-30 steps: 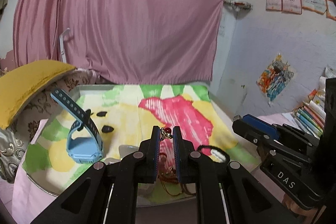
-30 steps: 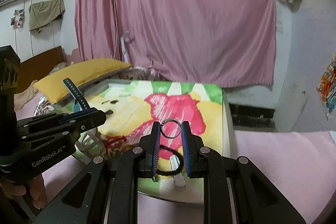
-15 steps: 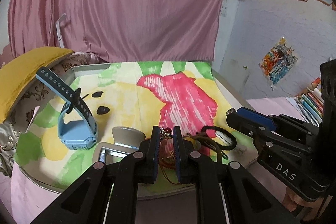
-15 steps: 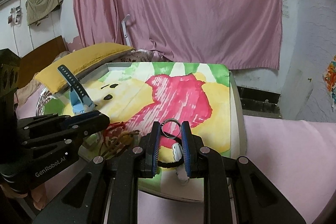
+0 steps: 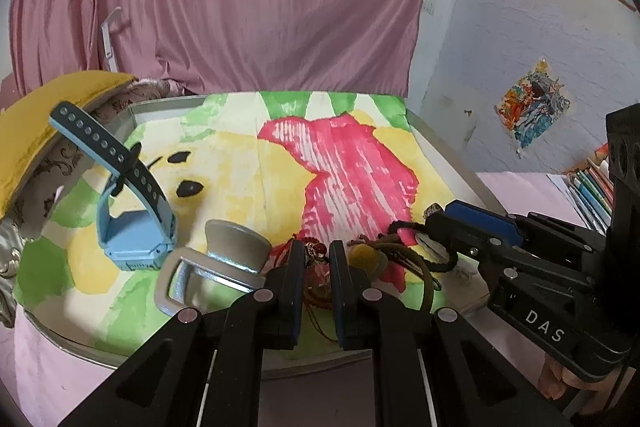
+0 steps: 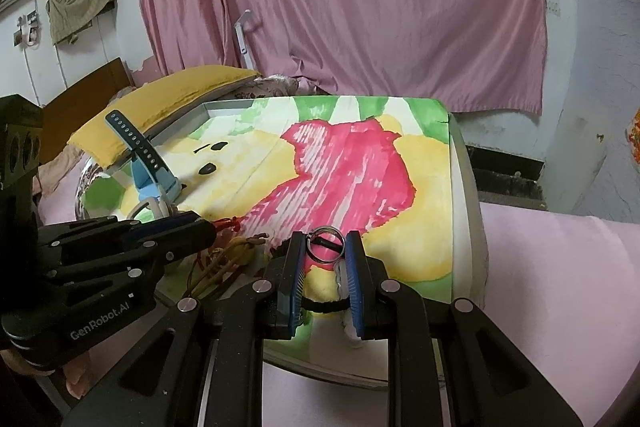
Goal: Organize jewelry
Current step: 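Carry the earring and ring over the tray with the left and right tools, then open both tools over the tray to drop the earring and ring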
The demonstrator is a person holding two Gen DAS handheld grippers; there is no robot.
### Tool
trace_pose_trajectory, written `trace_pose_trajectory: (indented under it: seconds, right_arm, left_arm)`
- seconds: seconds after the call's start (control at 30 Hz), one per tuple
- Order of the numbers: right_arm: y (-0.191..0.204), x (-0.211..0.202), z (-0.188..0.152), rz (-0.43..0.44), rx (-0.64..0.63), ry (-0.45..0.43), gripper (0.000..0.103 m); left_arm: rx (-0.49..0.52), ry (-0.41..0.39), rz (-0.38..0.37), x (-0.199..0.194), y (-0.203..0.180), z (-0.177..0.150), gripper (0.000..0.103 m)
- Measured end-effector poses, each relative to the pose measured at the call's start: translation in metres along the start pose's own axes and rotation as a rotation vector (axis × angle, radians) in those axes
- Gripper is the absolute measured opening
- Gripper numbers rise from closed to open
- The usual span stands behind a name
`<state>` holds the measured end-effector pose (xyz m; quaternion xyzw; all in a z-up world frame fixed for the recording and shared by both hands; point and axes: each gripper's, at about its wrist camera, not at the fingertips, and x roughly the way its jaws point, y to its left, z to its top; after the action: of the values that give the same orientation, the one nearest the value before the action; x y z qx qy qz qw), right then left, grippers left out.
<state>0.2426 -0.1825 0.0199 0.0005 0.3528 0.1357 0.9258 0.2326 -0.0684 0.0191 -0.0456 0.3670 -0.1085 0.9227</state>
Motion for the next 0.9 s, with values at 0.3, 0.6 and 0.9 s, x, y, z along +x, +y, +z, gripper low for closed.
trace_pose_trajectory:
  seconds: [0.3, 0.6, 0.9]
  right_arm:
    - [0.001, 0.001, 0.000, -0.006, 0.003, 0.002, 0.018]
    - [-0.005, -0.013, -0.002, -0.044, 0.031, -0.072, 0.019]
    - [-0.009, -0.037, -0.005, -0.094, 0.053, -0.194, 0.037]
  left_arm:
    - [-0.014, -0.008, -0.016, -0.001, 0.002, 0.000, 0.012]
    - [-0.025, -0.054, -0.017, -0.010, 0.004, 0.002, 0.012]
    - [-0.048, -0.127, -0.011, -0.022, 0.010, 0.004, 0.035]
